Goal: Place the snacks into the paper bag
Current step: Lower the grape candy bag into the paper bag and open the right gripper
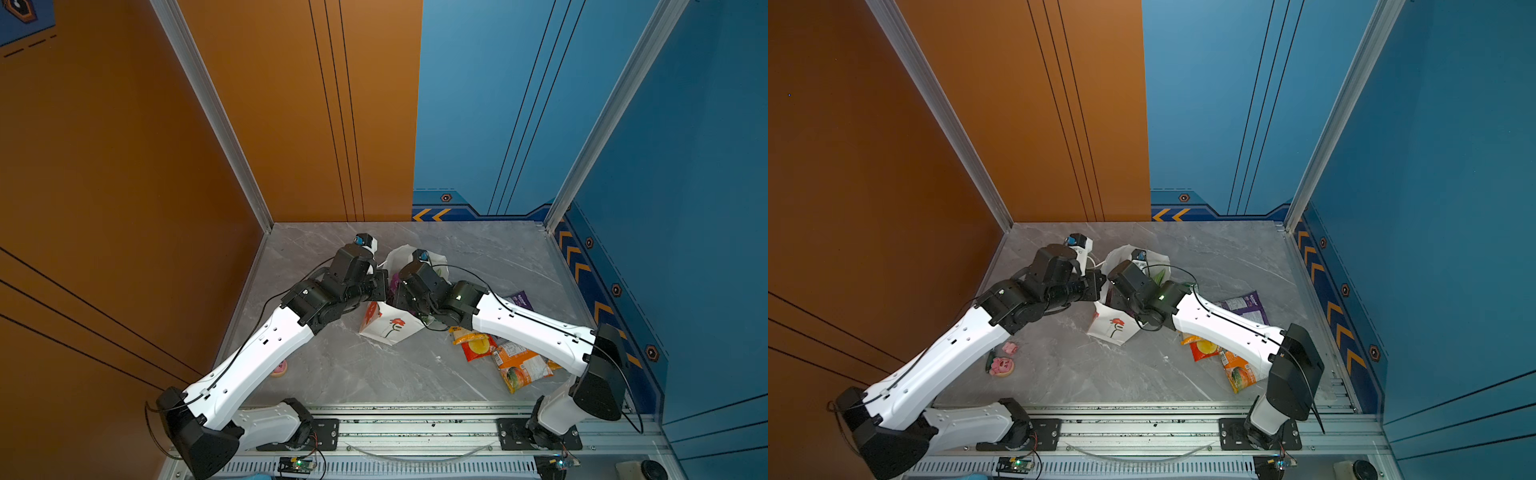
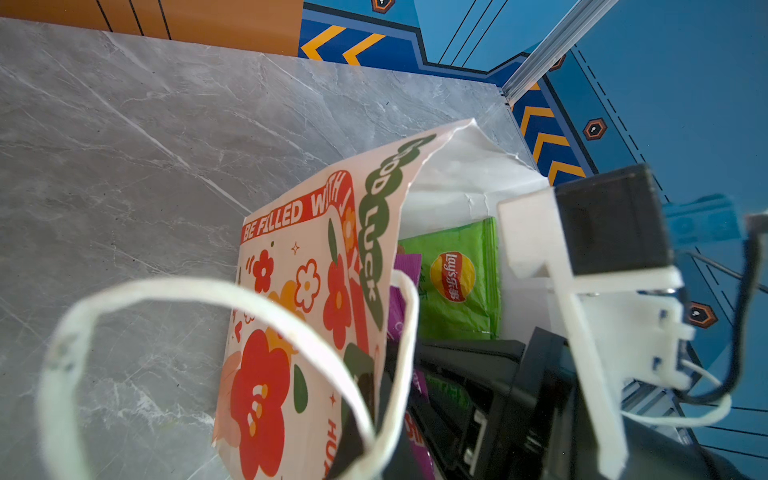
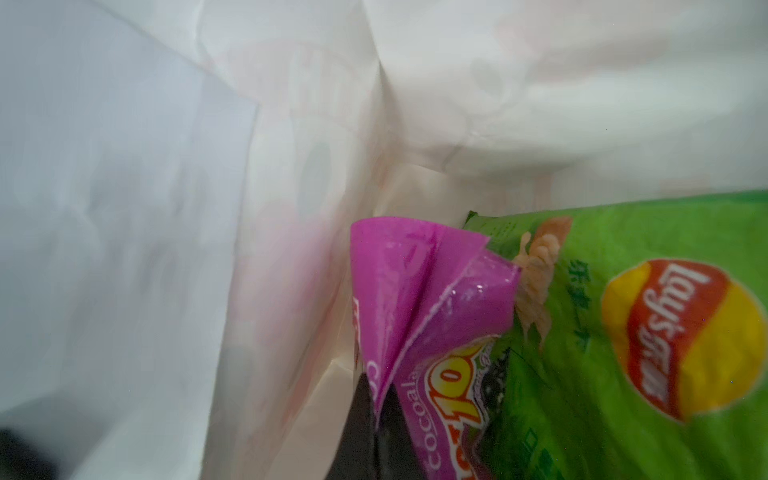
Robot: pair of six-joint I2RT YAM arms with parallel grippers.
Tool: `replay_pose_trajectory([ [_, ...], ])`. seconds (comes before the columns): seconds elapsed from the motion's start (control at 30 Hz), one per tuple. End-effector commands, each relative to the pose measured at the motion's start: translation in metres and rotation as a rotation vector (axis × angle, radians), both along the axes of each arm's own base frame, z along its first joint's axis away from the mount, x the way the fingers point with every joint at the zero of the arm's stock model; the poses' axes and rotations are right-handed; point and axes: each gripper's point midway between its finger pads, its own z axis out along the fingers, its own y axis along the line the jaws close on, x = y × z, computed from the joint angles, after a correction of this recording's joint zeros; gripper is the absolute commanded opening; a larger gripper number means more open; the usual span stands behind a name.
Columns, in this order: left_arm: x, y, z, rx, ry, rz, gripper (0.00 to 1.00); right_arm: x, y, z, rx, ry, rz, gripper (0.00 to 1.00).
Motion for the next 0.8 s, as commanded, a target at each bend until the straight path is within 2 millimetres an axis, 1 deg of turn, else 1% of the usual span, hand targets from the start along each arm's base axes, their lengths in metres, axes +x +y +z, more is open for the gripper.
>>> replay_pose_trajectory([
  [0.0,0.002,-0.003,0.014,-0.029,-0.046,-0.016,0.0,0.007,0.003,0.014,0.067,0.002,-0.007,0.0],
  [0.17,0.0,-0.006,0.02,-0.051,-0.051,-0.022,0.0,0.008,0.004,0.009,0.066,0.023,-0.003,0.0],
  [0.27,0.0,-0.006,0.02,-0.04,-0.06,-0.022,0.0,0.009,0.001,0.005,0.063,0.036,-0.012,0.0],
  [0.47,0.0,-0.002,0.015,-0.026,-0.054,-0.005,0.0,0.011,-0.016,0.011,0.033,-0.003,-0.057,0.0],
  [0.53,0.0,-0.001,0.013,-0.021,-0.051,0.003,0.0,0.012,-0.02,0.016,0.034,-0.018,-0.06,0.07],
  [0.6,0.001,0.002,0.012,-0.014,-0.051,0.011,0.0,0.011,-0.021,0.024,0.036,-0.035,-0.055,0.11],
  [0.7,0.003,0.005,0.011,-0.005,-0.048,0.027,0.0,0.01,-0.023,0.038,0.046,-0.064,-0.04,0.24],
  [0.77,0.005,0.007,0.009,0.001,-0.038,0.038,0.0,0.006,-0.025,0.052,0.058,-0.094,-0.026,0.31],
])
